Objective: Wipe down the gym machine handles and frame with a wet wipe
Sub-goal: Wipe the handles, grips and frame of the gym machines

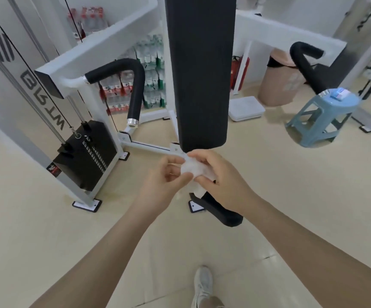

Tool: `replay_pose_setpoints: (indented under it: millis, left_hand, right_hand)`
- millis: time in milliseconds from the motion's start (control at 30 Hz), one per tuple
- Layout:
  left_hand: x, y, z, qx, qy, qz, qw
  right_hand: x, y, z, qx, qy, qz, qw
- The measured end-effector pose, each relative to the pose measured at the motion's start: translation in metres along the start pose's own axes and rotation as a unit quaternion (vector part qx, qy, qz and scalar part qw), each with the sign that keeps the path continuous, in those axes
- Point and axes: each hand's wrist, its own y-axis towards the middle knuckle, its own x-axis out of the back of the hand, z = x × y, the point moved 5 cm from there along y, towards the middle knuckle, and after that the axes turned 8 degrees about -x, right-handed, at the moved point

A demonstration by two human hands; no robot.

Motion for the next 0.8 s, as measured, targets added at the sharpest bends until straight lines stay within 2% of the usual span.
replay_pose_setpoints:
  millis: [167, 300, 367, 500, 667, 800]
  left_hand:
    - [-0.076, 0.007, -0.029, -0.02, 0.024, 0.061, 0.998]
    - [-0.159, 0.025, -0.057, -0.066, 0.062, 0.086, 0.992]
    - [-0.208, 0.038, -0.074, -0.088, 0.073, 0.096, 0.989]
    - [-0.307, 0.067, -0.105, -0.109, 0.104, 0.096, 0.984]
    - [-0.424, 0.11, -0.136, -0.111, 0.099, 0.065, 0.987]
    - [-0.509, 0.16, -0.138, -0.056, 0.037, 0.049, 0.997]
  right_hand:
    - [0.066, -0.038, -0.034, -0.076, 0.111, 0.021, 0.991]
    - [0.142, -0.059, -0.083, -0.128, 0.199, -0.032, 0.971]
    - [0.188, -0.067, -0.112, -0.142, 0.192, -0.047, 0.97]
    - [0.286, -0.077, -0.161, -0.143, 0.145, -0.016, 0.979]
    - [0.409, -0.075, -0.213, -0.123, 0.137, -0.023, 0.983]
    - [0.493, -0.066, -0.257, -0.127, 0.176, -0.083, 0.973]
